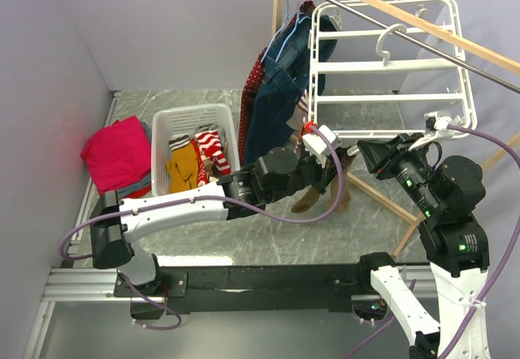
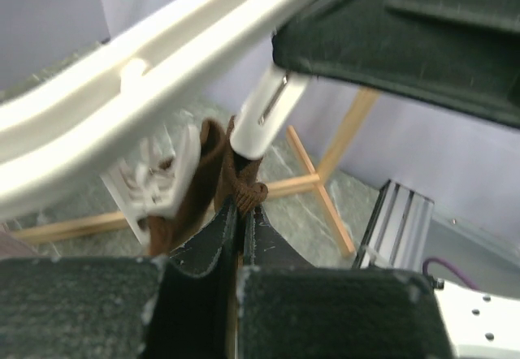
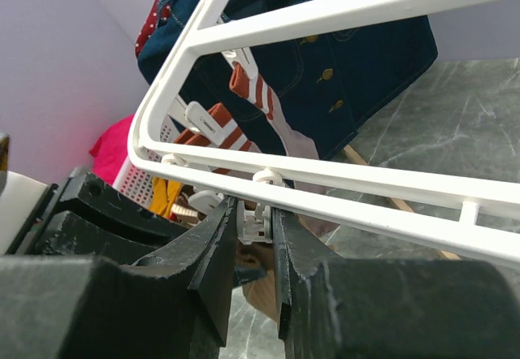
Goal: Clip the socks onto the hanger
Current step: Clamp the sock onto the hanger.
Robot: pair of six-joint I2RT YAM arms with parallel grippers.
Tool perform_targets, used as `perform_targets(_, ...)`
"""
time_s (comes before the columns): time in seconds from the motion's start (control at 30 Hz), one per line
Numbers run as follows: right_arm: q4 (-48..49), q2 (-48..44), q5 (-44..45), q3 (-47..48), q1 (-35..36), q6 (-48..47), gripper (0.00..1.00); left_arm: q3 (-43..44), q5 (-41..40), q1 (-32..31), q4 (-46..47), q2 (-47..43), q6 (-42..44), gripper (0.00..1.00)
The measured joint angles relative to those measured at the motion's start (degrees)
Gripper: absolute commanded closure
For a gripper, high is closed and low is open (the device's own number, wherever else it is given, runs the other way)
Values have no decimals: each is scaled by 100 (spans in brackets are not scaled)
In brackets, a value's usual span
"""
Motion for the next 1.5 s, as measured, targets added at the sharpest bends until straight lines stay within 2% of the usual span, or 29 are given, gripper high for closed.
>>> perform_targets(0.43,-33,0,136,0,0,20,100,92,-337,0,177,35,190,99)
perform_targets(1.1,-133,0,577,0,0,278,100,81,-382,-68,341,35,240,99)
perform_targets(1.5,-140,0,693,2,0,341,100,76,-765,-221,337,35,428,99)
